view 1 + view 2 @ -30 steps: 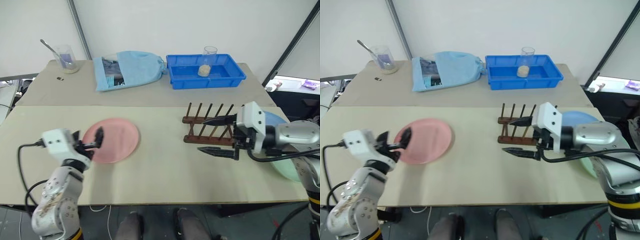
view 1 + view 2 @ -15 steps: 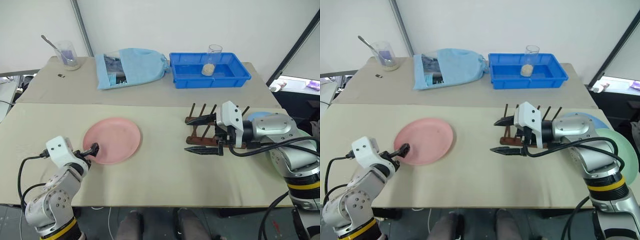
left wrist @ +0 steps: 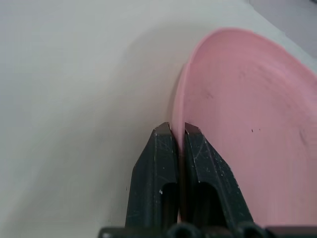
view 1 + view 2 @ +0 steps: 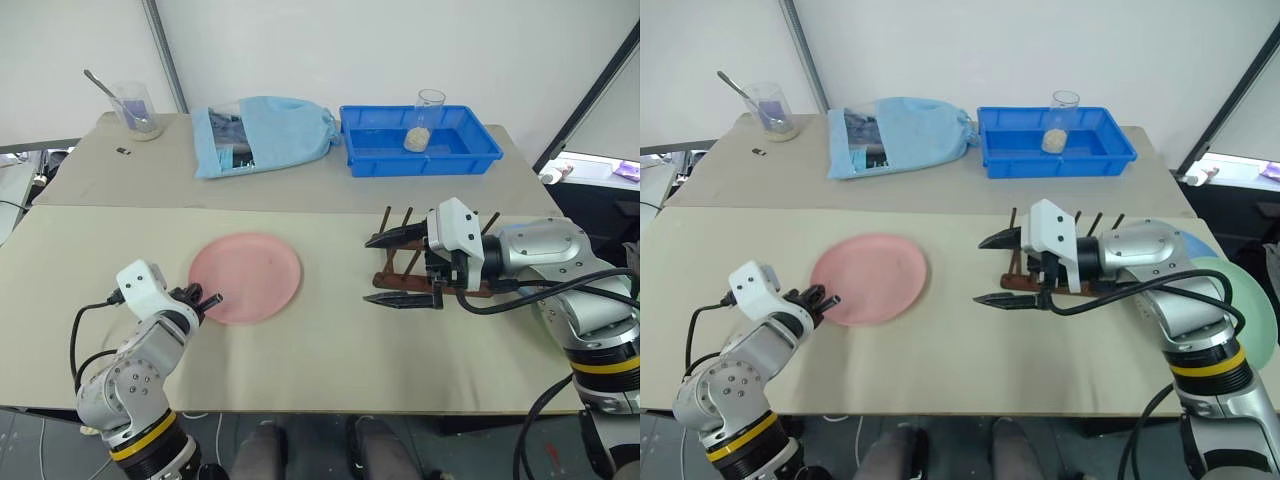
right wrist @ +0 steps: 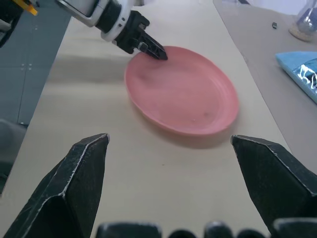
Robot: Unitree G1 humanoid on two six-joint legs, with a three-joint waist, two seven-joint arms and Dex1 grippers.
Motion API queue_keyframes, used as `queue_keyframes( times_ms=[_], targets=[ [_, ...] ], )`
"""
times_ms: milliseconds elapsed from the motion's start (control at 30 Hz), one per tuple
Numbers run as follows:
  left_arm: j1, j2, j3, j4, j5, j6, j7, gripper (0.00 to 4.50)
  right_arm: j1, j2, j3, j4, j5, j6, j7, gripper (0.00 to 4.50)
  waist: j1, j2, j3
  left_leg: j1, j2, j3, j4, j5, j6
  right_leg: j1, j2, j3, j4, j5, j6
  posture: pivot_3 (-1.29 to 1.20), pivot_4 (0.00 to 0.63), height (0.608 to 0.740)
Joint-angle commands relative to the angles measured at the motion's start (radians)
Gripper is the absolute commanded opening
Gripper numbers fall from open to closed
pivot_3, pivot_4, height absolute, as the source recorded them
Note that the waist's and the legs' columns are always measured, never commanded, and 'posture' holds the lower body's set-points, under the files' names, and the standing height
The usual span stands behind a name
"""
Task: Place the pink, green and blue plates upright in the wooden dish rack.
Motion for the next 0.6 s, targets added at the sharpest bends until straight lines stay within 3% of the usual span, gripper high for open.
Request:
queue_keyframes(
  times_ms=[33,267,467,600],
  targets=[
    [-0.117,0.009,-0.070,-0.024,-0.008,-0.028,0.014,0.02,-0.063,0.057,0.058,-0.021,-0.074,-0.065,-0.047,4.39,0.000,-0.001,0.000,0.000,0.000,0.000,0.000,0.000,0.000,0.000,0.000,0.000,0.000,0.001,0.000,0.00,0.150,0.740],
    [-0.303,-0.042,-0.157,0.069,0.030,-0.058,0.080,0.02,-0.210,0.259,0.254,0.138,-0.357,-0.175,-0.220,4.39,-0.007,0.000,0.000,0.000,-0.001,0.000,0.000,0.000,-0.001,0.000,0.000,0.001,0.000,0.005,0.005,0.00,0.150,0.740],
    [-0.379,-0.052,-0.164,0.137,0.045,-0.095,0.106,0.02,-0.271,0.292,0.368,0.328,-0.591,-0.356,-0.296,4.39,-0.004,0.000,0.000,-0.002,-0.001,0.000,-0.002,0.000,-0.001,-0.002,0.000,0.000,-0.001,0.009,-0.001,0.00,0.150,0.740],
    [-0.388,-0.047,-0.163,0.145,0.042,-0.094,0.113,0.00,-0.282,0.306,0.383,0.408,-0.677,-0.435,-0.340,3.20,-0.004,0.000,0.000,-0.004,-0.001,0.000,-0.003,-0.001,-0.002,-0.003,0.000,0.000,-0.002,0.009,-0.001,0.00,0.150,0.740]
  ],
)
